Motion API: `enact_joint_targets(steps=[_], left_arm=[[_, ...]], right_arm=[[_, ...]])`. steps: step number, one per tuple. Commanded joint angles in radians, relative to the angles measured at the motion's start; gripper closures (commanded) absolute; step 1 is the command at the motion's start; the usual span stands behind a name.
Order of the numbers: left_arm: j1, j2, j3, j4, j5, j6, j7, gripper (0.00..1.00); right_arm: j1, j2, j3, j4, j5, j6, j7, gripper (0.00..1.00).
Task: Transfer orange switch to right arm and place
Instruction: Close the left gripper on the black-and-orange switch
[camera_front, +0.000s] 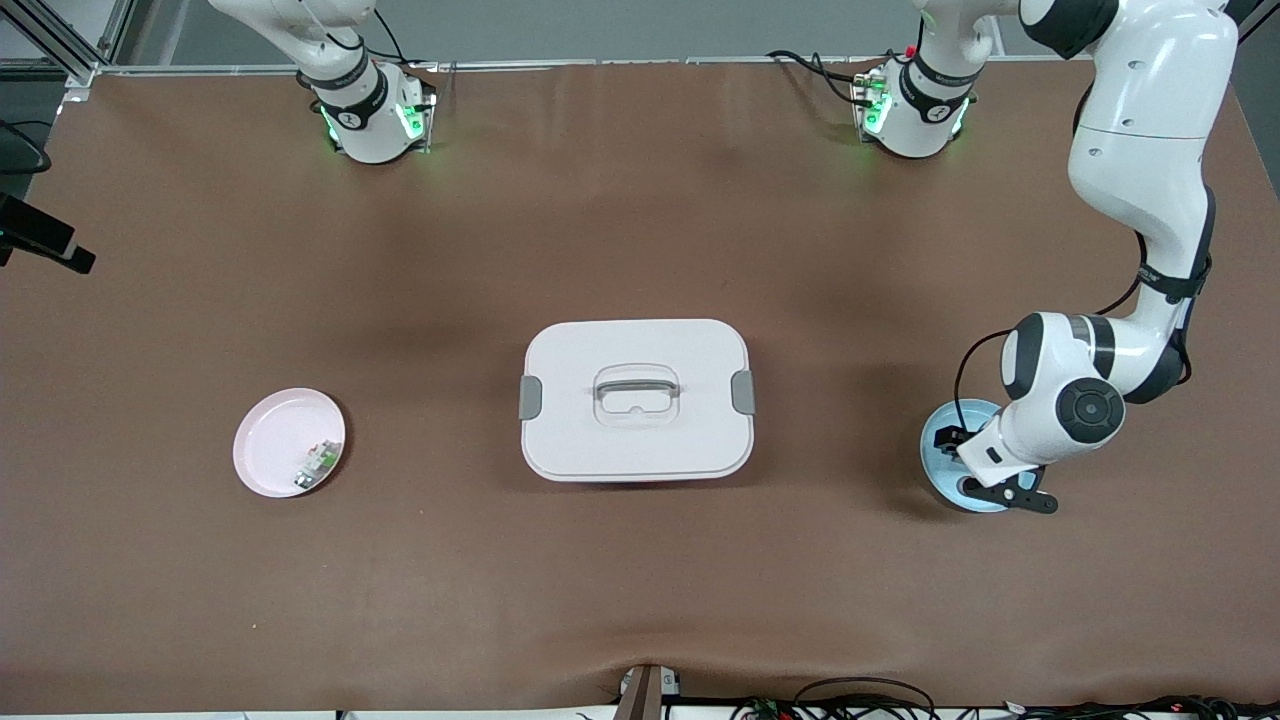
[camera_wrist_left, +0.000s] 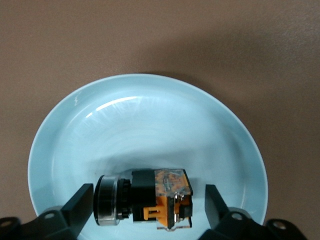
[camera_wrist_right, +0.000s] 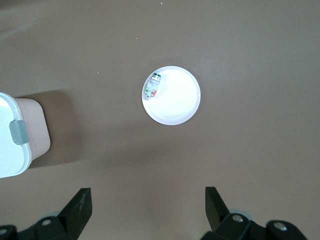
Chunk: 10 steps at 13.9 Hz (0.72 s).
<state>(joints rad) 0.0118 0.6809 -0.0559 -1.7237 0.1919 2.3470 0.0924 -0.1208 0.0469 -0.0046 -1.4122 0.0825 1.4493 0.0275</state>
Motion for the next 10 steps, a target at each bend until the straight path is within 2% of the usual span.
enact_joint_targets(steps=[1, 3, 6, 10], left_arm=[[0.007, -0.007, -0.002, -0.019, 0.02, 0.021, 0.004, 0.3], [0.007, -0.009, -0.002, -0.023, 0.02, 0.032, -0.008, 0.46], [0.007, -0.018, -0.002, -0.025, 0.006, 0.034, -0.035, 0.69], [0.026, -0.069, -0.01, -0.023, 0.0, -0.004, -0.1, 0.72]], right_arm=[[0.016, -0.01, 0.003, -0.005, -0.032, 0.0, 0.012, 0.0], [0.058, -0.009, 0.003, -0.004, -0.114, 0.008, 0.009, 0.0], [0.07, -0.009, 0.001, -0.002, -0.115, 0.008, 0.009, 0.0], [0.07, -0.009, 0.001, -0.001, -0.113, 0.006, 0.0, 0.0]])
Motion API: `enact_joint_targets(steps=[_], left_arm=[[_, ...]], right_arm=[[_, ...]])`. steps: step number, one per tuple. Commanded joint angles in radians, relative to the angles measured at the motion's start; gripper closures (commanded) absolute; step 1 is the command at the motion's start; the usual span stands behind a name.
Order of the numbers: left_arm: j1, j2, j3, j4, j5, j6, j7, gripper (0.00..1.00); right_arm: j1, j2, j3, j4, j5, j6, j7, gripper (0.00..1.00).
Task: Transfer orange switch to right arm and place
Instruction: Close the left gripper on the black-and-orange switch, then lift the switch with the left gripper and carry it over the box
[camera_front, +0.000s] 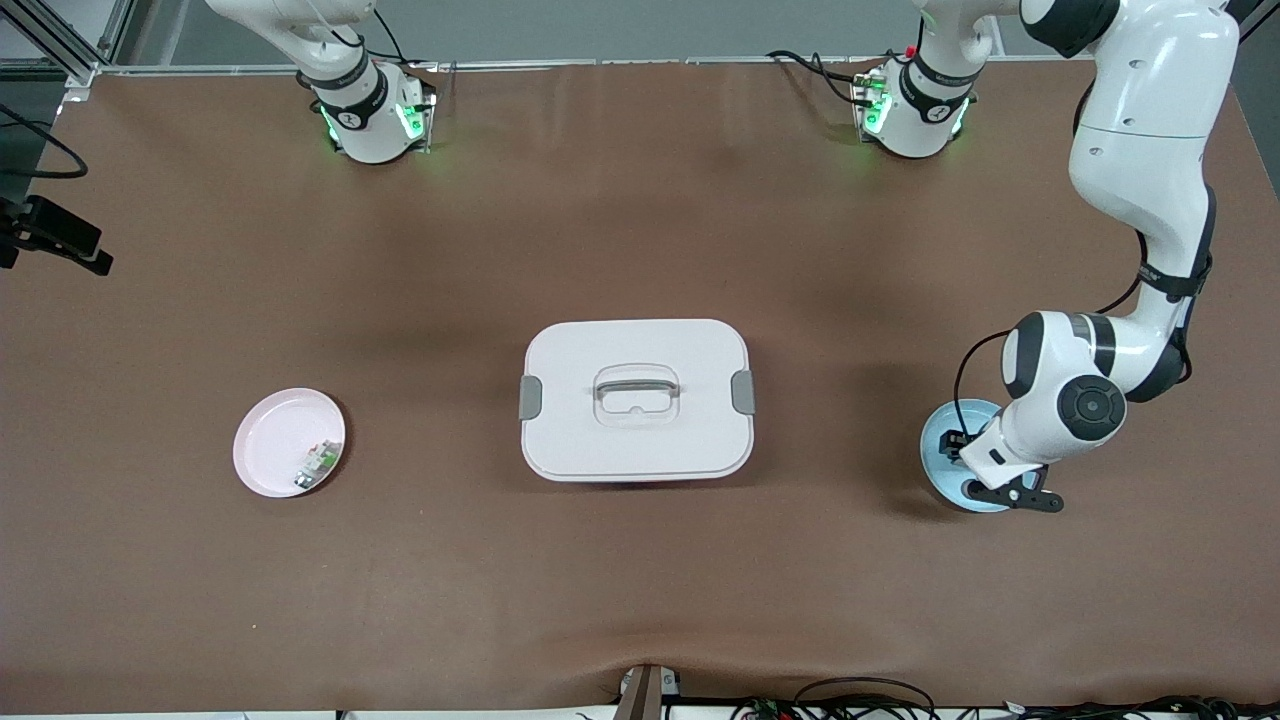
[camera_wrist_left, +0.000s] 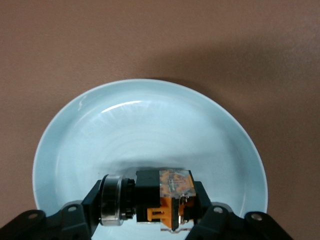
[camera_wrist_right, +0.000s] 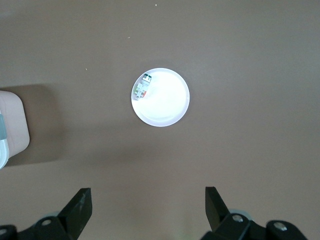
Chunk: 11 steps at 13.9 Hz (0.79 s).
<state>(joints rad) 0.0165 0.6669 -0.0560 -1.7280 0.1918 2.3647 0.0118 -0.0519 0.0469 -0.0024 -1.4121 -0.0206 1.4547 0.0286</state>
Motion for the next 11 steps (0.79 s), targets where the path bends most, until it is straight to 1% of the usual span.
enact_joint_targets(steps=[1, 3, 5, 6, 7, 8, 9, 11], left_arm=[[0.029, -0.072, -0.019, -0.016, -0.009, -0.045, -0.026, 0.72], [0.031, -0.122, -0.021, -0.004, -0.086, -0.102, -0.071, 0.72], [0.043, -0.177, -0.018, 0.007, -0.147, -0.172, -0.157, 0.71], [0.048, -0.205, -0.018, 0.005, -0.175, -0.203, -0.206, 0.71], [0.054, -0.229, -0.019, 0.011, -0.205, -0.24, -0.239, 0.71], [0.056, -0.246, -0.018, 0.03, -0.251, -0.287, -0.259, 0.71], [0.057, -0.266, -0.015, 0.056, -0.302, -0.344, -0.279, 0.71], [0.059, -0.311, -0.013, 0.088, -0.366, -0.451, -0.387, 0.71]], right_arm=[[0.001, -0.009, -0.001, -0.001, -0.009, 0.001, -0.013, 0.0], [-0.002, -0.009, -0.002, -0.001, -0.009, 0.003, -0.029, 0.0], [-0.003, -0.009, -0.004, -0.001, -0.009, 0.006, -0.029, 0.0], [-0.005, -0.009, -0.004, -0.001, -0.001, 0.007, -0.029, 0.0], [-0.009, -0.009, -0.008, -0.001, 0.026, 0.007, -0.03, 0.0], [-0.014, -0.007, -0.01, -0.001, 0.048, 0.006, -0.038, 0.0], [-0.02, -0.009, -0.008, -0.001, 0.05, 0.006, -0.042, 0.0], [-0.023, -0.007, -0.008, -0.001, 0.051, 0.007, -0.044, 0.0]])
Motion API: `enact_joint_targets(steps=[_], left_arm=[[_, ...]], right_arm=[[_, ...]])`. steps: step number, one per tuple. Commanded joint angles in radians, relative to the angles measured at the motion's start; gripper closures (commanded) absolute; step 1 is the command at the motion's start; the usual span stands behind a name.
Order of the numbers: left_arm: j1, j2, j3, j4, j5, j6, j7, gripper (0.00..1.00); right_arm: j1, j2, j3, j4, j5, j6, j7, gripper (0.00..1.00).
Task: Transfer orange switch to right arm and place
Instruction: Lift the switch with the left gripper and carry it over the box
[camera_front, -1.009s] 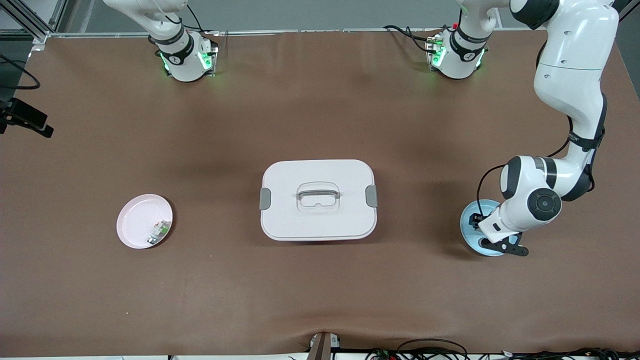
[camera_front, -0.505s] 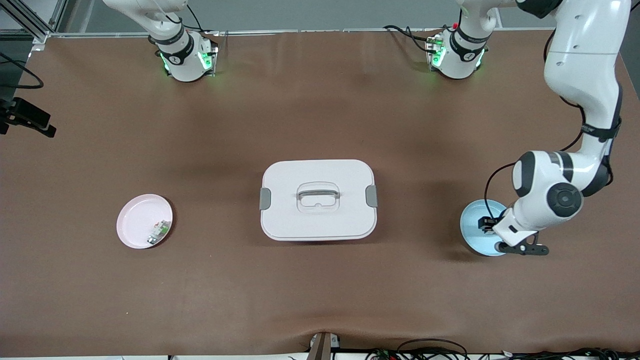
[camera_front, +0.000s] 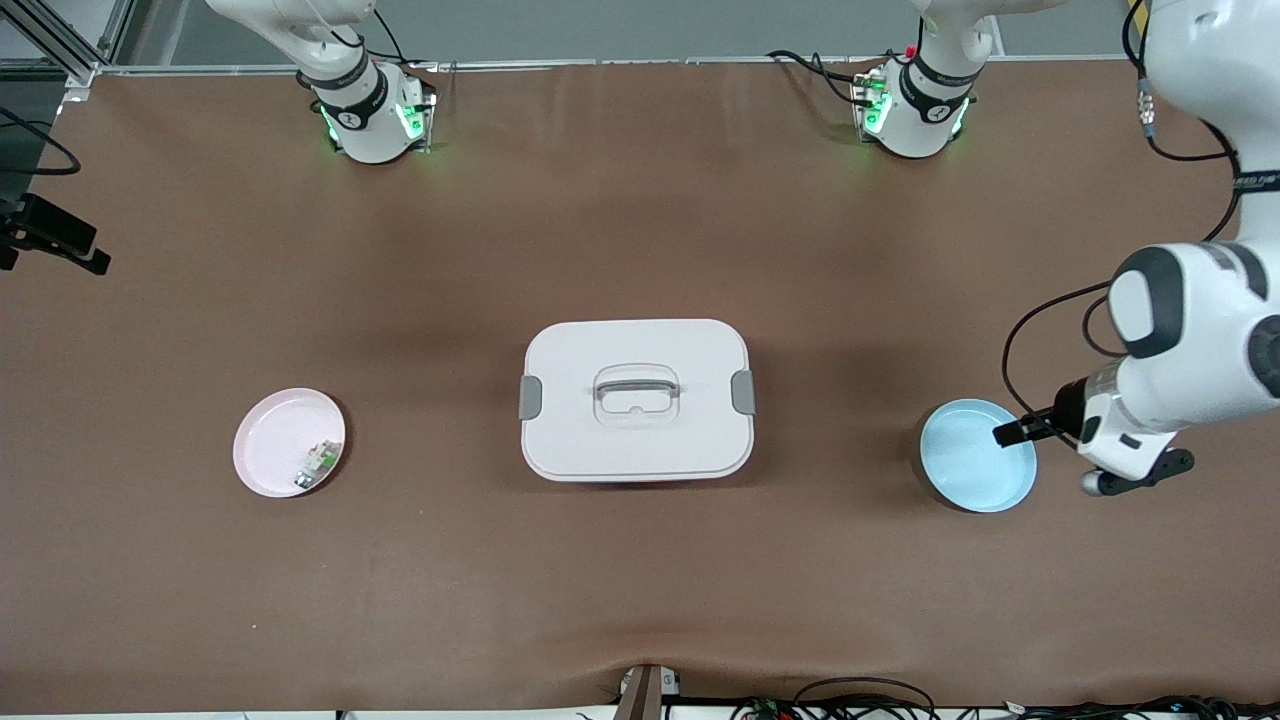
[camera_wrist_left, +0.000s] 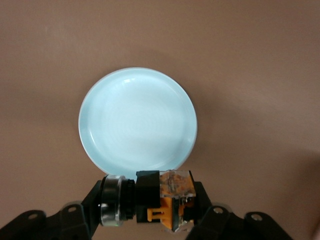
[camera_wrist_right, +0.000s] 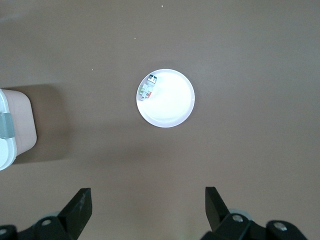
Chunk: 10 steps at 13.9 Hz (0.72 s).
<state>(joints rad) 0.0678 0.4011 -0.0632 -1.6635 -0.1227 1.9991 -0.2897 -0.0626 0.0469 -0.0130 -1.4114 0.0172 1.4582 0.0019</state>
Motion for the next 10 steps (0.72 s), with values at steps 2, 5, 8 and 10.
enact_joint_targets(steps=[2, 5, 8, 10], left_arm=[[0.003, -0.089, -0.012, 0.056, -0.093, -0.175, -0.251, 0.71], [-0.003, -0.136, -0.049, 0.106, -0.213, -0.259, -0.449, 0.71], [-0.003, -0.153, -0.127, 0.145, -0.291, -0.281, -0.712, 0.71], [0.0, -0.159, -0.197, 0.154, -0.296, -0.279, -0.833, 0.71]], right_arm=[[-0.011, -0.009, 0.002, -0.001, 0.012, 0.004, -0.019, 0.0], [-0.011, -0.009, 0.002, 0.0, 0.004, 0.004, -0.031, 0.0], [-0.013, -0.009, 0.001, -0.001, 0.007, 0.004, -0.054, 0.0], [-0.013, -0.007, 0.001, -0.001, 0.009, 0.004, -0.056, 0.0]])
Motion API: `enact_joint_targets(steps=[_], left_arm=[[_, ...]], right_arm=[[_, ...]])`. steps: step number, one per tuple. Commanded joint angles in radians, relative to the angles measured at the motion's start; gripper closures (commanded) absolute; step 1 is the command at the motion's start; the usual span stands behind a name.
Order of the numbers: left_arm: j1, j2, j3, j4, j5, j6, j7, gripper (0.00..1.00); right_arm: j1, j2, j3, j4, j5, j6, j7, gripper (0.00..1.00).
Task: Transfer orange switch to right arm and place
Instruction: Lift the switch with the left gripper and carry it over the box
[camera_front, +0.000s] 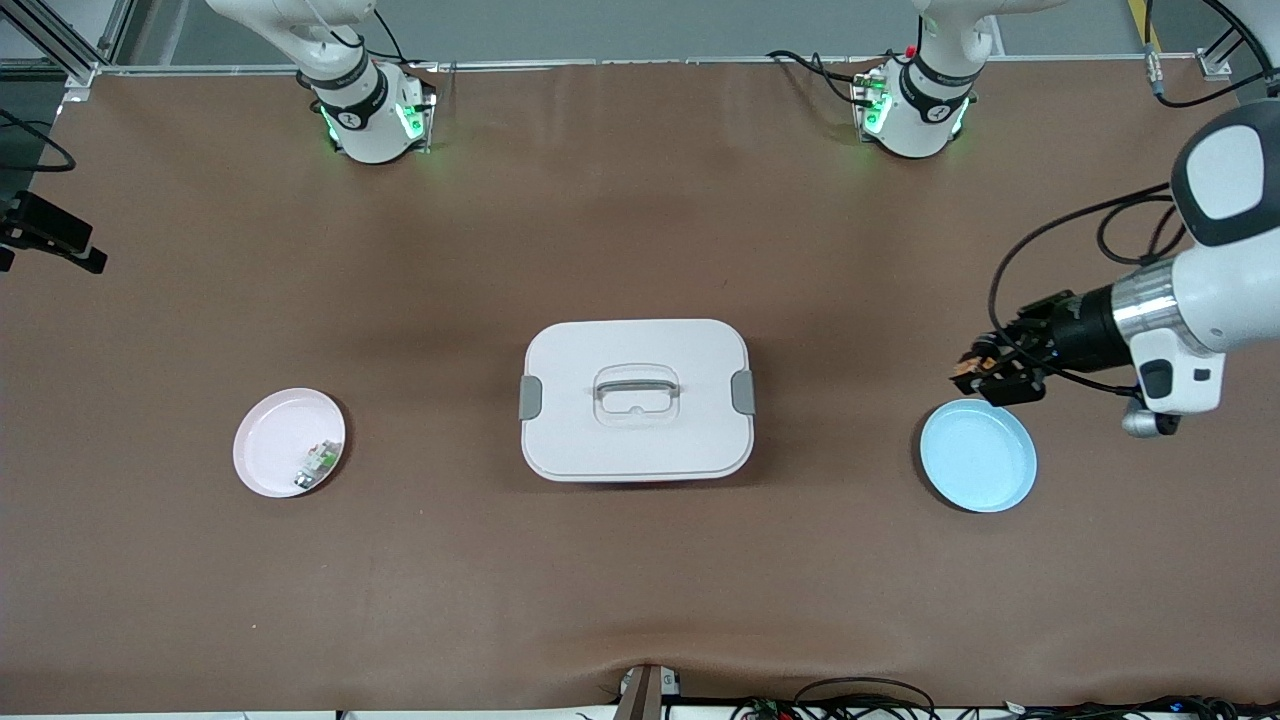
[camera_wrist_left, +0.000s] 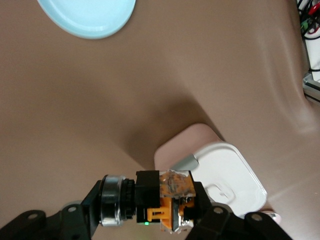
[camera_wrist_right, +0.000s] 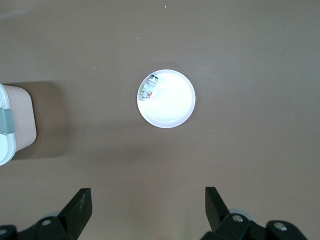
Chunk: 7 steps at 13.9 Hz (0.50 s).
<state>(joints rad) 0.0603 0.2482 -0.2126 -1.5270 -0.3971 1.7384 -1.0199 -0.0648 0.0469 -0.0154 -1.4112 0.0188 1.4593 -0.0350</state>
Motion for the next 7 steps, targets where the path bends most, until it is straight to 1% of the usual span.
enact_joint_targets(steps=[1, 4, 5, 7], left_arm=[[0.006, -0.006, -0.074, 0.019, -0.035, -0.019, -0.173, 0.71], [-0.002, 0.006, -0.142, 0.018, -0.091, -0.004, -0.317, 0.71], [-0.011, 0.009, -0.168, 0.016, -0.107, 0.03, -0.372, 0.71], [-0.04, 0.02, -0.189, 0.014, -0.167, 0.101, -0.494, 0.71]], right_arm=[[-0.01, -0.009, 0.003, -0.002, 0.007, 0.004, -0.019, 0.0], [-0.01, -0.009, 0.003, -0.002, 0.007, 0.009, -0.017, 0.0], [-0.01, -0.009, 0.003, -0.002, 0.007, 0.009, -0.017, 0.0], [-0.01, -0.009, 0.003, 0.0, 0.007, 0.009, -0.017, 0.0]])
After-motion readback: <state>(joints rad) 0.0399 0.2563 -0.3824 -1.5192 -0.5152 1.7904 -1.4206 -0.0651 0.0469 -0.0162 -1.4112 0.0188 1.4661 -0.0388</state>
